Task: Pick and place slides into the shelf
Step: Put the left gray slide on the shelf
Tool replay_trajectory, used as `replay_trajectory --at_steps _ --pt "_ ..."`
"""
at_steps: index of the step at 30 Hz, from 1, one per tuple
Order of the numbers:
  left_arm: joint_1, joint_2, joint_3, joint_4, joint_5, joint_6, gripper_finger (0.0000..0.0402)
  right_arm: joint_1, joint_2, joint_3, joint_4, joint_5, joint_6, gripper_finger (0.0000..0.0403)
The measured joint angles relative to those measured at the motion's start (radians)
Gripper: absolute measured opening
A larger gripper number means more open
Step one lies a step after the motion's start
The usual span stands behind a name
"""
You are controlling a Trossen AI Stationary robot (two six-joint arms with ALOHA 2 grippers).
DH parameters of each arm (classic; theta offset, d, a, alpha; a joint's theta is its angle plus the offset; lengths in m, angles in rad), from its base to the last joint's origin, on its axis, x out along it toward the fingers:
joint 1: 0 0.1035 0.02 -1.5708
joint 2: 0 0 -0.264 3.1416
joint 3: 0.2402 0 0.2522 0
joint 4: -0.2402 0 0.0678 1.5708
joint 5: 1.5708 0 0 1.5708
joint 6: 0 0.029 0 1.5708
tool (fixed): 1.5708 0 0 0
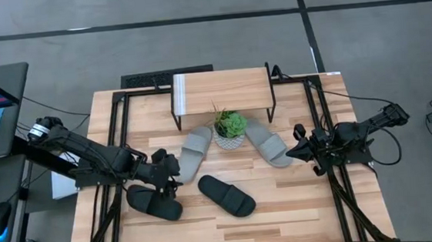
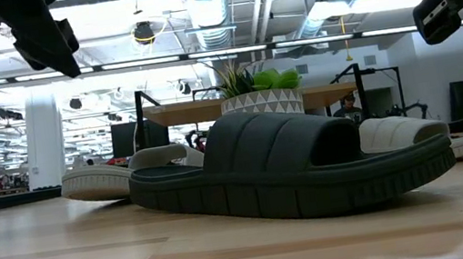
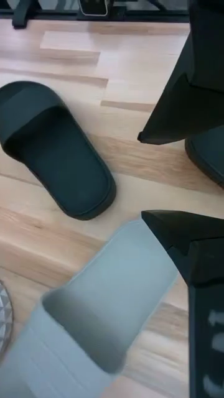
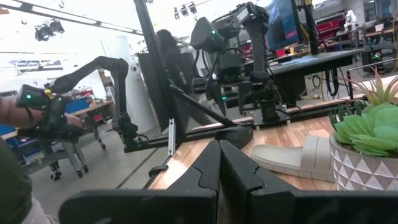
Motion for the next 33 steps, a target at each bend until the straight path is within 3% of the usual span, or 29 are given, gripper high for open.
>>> replay_trajectory --at_steps 7,15,22,28,33 --pt "-0.036 0.038 0.001 -0.007 -0.016 0.092 0.0171 0.0 0.0 0.0 0.0 0.0 0.0 0.0" --pt "-0.084 0.202 0.001 -0.012 -0.016 0.227 0.0171 0.0 0.0 0.0 0.0 0.0 0.0 0.0" --pt "-0.093 0.319 0.001 -0.026 -0.12 0.29 0.0171 0.0 0.0 0.0 0.0 0.0 0.0 0.0" --pt "-0.093 0.336 0.001 -0.029 -0.221 0.305 0.0171 0.0 0.0 0.0 0.0 0.0 0.0 0.0" --pt "-0.093 0.336 0.001 -0.025 -0.21 0.341 0.0171 0.0 0.0 0.0 0.0 0.0 0.0 0.0"
